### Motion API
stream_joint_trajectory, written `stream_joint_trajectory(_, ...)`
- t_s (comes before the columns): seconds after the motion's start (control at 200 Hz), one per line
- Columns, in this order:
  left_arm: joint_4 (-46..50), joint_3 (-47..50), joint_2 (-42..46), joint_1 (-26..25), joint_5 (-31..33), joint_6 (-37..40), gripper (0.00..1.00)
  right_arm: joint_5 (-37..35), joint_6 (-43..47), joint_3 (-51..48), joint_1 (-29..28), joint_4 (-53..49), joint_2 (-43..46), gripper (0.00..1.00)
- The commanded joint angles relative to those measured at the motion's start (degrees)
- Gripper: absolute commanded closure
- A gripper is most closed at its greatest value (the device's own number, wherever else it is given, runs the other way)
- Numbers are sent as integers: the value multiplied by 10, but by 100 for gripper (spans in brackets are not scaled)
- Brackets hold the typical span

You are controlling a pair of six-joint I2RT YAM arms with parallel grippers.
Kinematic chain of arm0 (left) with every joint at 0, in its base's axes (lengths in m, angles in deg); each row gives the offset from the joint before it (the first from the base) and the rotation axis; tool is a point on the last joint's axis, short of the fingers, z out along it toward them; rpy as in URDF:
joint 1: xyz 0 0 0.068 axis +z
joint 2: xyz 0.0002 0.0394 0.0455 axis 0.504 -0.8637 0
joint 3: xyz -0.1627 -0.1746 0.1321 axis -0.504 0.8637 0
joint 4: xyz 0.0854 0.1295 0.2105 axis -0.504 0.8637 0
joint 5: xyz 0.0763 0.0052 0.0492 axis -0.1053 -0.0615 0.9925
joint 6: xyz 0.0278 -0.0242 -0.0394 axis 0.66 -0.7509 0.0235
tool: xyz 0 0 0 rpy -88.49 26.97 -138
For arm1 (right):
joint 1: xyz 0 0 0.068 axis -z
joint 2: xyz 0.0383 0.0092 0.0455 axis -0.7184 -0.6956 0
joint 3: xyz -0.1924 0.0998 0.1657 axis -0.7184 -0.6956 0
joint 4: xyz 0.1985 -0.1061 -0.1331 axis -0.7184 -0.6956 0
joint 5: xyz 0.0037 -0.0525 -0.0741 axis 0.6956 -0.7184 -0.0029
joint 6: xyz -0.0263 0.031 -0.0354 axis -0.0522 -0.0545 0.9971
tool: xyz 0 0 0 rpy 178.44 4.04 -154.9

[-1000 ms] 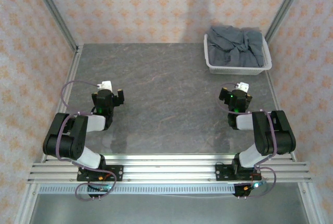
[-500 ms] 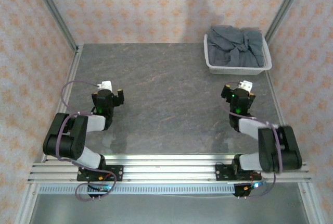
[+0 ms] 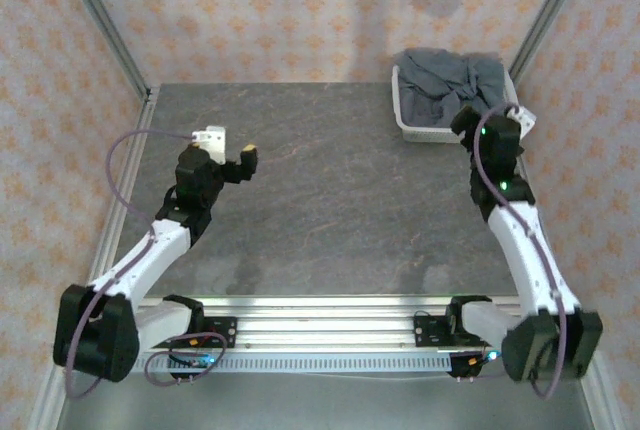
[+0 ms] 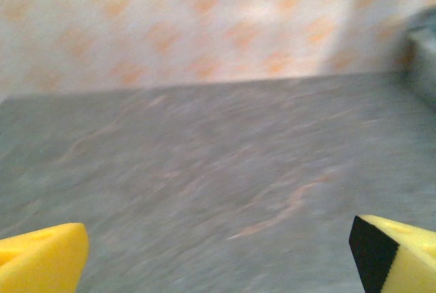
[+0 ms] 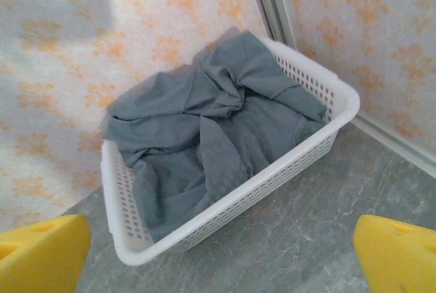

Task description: Fold the inside-out t-shirt

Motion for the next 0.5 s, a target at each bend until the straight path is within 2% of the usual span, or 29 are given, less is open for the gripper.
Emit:
stream_joint_trajectory(0.0, 96, -29, 33, -63, -105, 28, 0, 1, -33, 78, 13, -93, -120, 1)
stream_joint_trajectory(0.08, 86, -21, 45, -110, -118, 34, 0, -29, -12, 138, 14, -79, -214, 1)
stream_joint_trajectory(0.205, 79, -4, 47, -158, -112, 56, 0, -36, 11, 263, 21, -99, -351, 1)
stream_joint_trajectory(0.365, 55, 18, 36, -169, -105, 60, 0, -16, 30, 416, 36, -115, -500, 1)
stream_joint_trajectory(0.495, 55, 15, 17, -170, -100, 65, 0, 4, 61, 585, 38, -196, -635, 1)
